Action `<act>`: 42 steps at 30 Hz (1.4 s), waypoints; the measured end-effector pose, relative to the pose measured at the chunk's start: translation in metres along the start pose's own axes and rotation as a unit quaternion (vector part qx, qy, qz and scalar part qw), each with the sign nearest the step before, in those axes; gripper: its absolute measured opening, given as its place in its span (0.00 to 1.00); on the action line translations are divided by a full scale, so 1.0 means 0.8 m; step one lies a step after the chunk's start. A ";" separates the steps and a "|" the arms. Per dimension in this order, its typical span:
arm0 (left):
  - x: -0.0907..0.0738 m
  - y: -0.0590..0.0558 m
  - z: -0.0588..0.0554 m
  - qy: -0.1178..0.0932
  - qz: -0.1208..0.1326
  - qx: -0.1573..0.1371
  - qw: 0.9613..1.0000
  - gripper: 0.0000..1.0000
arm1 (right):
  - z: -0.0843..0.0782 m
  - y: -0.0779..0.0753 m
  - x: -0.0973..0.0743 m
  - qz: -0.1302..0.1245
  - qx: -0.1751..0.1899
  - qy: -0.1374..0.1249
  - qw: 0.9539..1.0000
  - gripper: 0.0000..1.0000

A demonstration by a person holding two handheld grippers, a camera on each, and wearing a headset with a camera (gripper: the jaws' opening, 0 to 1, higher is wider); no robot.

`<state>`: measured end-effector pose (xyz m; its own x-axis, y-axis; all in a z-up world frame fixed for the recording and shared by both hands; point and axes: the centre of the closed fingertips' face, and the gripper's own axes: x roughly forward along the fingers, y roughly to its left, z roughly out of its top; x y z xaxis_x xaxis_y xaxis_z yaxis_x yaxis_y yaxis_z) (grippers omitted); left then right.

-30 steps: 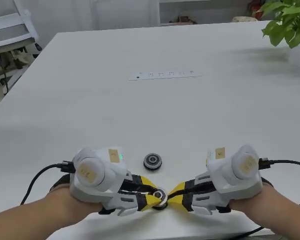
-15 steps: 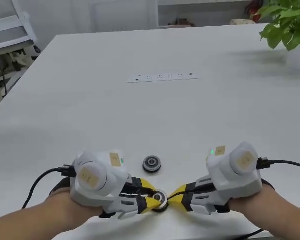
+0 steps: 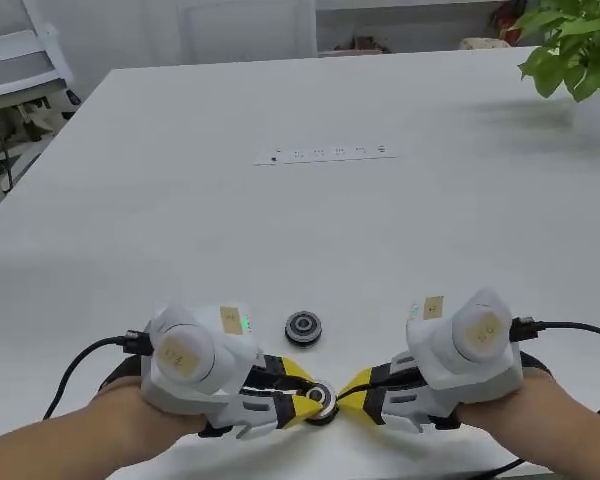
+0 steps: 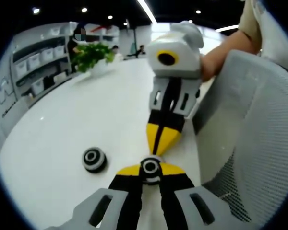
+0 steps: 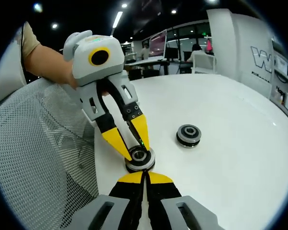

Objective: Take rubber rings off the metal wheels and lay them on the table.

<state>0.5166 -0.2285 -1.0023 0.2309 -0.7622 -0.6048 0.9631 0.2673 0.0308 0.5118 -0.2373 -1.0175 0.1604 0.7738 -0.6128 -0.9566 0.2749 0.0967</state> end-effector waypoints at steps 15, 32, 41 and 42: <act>0.000 0.001 0.000 0.003 0.003 0.006 1.000 0.12 | 0.000 -0.005 -0.002 0.010 0.099 -0.026 0.995 0.00; 0.001 0.002 0.000 0.006 0.008 0.006 1.000 0.12 | 0.013 -0.009 -0.008 0.027 0.188 -0.079 0.979 0.00; 0.001 0.002 0.000 0.008 0.008 0.005 1.000 0.12 | 0.018 -0.005 -0.007 0.036 0.187 -0.086 0.978 0.00; 0.001 0.002 0.000 0.009 0.009 0.005 1.000 0.12 | 0.018 -0.005 -0.007 0.037 0.187 -0.087 0.978 0.00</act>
<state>0.5182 -0.2289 -1.0025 0.2453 -0.7470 -0.6179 0.9602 0.2750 0.0487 0.5178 -0.2346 -1.0029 0.1630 0.8759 -0.4542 -0.8171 0.3778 0.4354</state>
